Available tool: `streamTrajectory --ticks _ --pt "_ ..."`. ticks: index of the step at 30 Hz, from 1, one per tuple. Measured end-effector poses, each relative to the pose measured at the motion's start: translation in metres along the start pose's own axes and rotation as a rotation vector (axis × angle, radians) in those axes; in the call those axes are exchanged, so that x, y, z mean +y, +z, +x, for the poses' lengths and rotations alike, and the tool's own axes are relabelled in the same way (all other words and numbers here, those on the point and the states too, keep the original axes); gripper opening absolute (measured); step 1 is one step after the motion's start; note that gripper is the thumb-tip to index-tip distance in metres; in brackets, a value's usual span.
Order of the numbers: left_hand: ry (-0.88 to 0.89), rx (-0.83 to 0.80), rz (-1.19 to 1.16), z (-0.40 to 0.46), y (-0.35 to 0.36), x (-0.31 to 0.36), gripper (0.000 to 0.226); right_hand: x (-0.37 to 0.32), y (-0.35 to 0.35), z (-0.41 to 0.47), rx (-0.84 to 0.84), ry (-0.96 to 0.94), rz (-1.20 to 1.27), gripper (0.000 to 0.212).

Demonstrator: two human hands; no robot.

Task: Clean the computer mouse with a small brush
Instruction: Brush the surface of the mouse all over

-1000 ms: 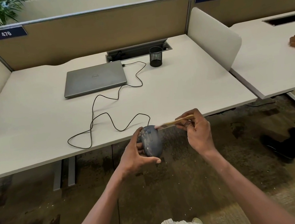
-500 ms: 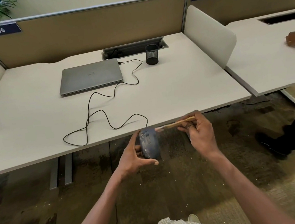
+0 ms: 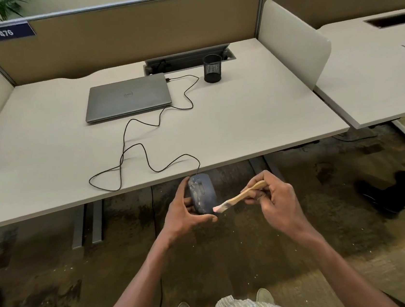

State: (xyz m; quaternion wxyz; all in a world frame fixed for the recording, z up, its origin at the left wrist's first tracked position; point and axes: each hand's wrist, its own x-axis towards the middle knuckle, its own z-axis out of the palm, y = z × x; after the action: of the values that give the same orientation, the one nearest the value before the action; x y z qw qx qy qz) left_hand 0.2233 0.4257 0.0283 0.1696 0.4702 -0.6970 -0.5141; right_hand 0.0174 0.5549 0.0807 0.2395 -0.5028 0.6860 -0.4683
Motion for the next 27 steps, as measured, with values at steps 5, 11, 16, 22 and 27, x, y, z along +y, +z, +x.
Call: streamTrajectory --ticks 5,11,16,22,27 --pt "-0.005 -0.015 -0.004 -0.001 0.0 0.008 0.134 -0.006 0.01 0.001 0.045 -0.018 -0.076 0.024" --pt "-0.005 -0.025 0.031 -0.003 -0.002 0.009 0.134 -0.018 0.012 0.011 0.091 -0.118 -0.155 0.027" --pt "0.0 -0.044 0.028 -0.005 -0.001 0.011 0.132 -0.027 0.014 0.03 0.145 -0.125 -0.281 0.024" --pt "0.024 -0.058 0.024 -0.002 0.0 0.012 0.132 -0.037 0.021 0.045 0.13 -0.109 -0.275 0.037" --pt "0.024 -0.059 0.006 -0.002 -0.002 0.01 0.133 -0.041 0.017 0.056 0.13 -0.087 -0.248 0.036"
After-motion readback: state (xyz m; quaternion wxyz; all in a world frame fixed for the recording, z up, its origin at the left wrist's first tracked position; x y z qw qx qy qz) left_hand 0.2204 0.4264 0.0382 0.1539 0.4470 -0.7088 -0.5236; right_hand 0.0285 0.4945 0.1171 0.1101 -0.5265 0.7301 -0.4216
